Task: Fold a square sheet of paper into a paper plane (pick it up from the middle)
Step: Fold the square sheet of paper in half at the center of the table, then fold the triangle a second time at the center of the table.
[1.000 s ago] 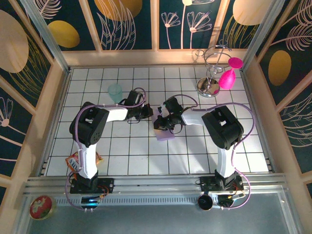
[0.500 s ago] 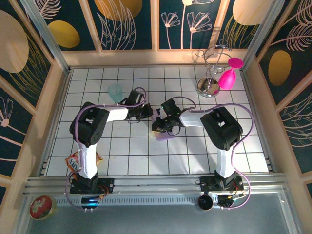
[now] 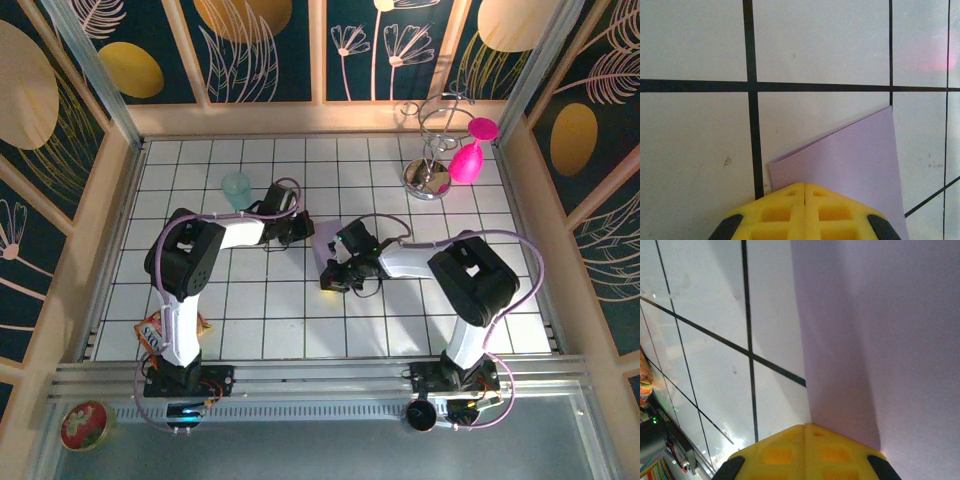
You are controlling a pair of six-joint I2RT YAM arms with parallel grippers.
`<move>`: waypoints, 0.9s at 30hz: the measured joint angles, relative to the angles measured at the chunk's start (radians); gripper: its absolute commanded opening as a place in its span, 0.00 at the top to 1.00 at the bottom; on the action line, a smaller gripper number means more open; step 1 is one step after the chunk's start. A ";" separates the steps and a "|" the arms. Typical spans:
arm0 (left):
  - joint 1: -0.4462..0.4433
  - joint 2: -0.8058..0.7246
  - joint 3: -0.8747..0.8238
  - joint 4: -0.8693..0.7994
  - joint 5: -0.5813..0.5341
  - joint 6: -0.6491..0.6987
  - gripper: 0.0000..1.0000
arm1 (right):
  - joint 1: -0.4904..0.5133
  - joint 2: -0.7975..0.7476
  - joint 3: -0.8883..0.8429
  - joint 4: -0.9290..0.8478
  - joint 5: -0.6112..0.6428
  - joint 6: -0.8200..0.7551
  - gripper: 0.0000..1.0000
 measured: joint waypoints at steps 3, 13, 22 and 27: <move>0.000 0.000 0.001 0.000 0.001 0.003 0.99 | 0.002 -0.022 -0.011 -0.016 0.014 0.009 1.00; 0.000 -0.111 -0.014 -0.019 0.015 0.003 0.77 | -0.081 -0.228 -0.010 0.039 0.129 0.043 0.81; -0.035 -0.284 -0.154 0.056 0.027 -0.076 0.69 | -0.237 -0.146 -0.004 0.044 0.160 0.044 0.67; -0.079 -0.283 -0.249 0.071 0.032 -0.140 0.67 | -0.240 -0.096 -0.004 -0.010 0.172 0.044 0.64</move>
